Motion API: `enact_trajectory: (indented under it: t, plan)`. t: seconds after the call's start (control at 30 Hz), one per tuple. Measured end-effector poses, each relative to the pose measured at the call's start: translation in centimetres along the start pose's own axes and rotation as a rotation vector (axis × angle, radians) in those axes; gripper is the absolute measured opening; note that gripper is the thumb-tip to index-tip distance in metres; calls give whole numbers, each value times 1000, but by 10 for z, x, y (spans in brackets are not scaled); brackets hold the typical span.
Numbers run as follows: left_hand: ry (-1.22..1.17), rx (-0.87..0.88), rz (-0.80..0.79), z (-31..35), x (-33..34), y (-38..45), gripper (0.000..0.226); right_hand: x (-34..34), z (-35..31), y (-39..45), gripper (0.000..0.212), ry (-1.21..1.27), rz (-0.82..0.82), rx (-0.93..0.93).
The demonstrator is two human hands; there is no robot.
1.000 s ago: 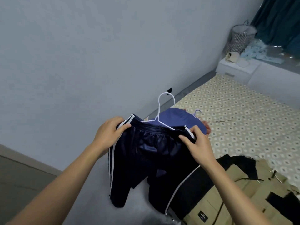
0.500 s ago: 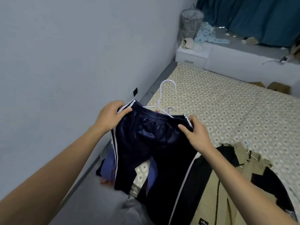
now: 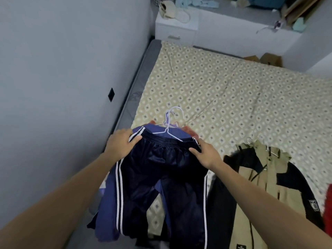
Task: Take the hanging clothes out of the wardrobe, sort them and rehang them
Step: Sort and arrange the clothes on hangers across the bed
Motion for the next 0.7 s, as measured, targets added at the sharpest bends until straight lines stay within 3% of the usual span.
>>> enact_trajectory:
  t: [0.17,0.4,0.7]
  plan:
    - [92,-12,112,-11,26,53,27,2,10,50,46,-36,89,82]
    - [175,97,-22,31,62,59,49,-6,30,30,56,-85,70,77]
    - [230,263,-162,164,107,52,62,-47,128,-50,63,-70,155,136]
Point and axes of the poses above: each hand's wrist, its own y-axis towards the middle knuckle, its own x-axis out of the palm, z = x × y, the point moved 2 cm from there along y, towards the middle knuckle, and after that the axes turned 9 degrees about -z, right-handed, at the moved point
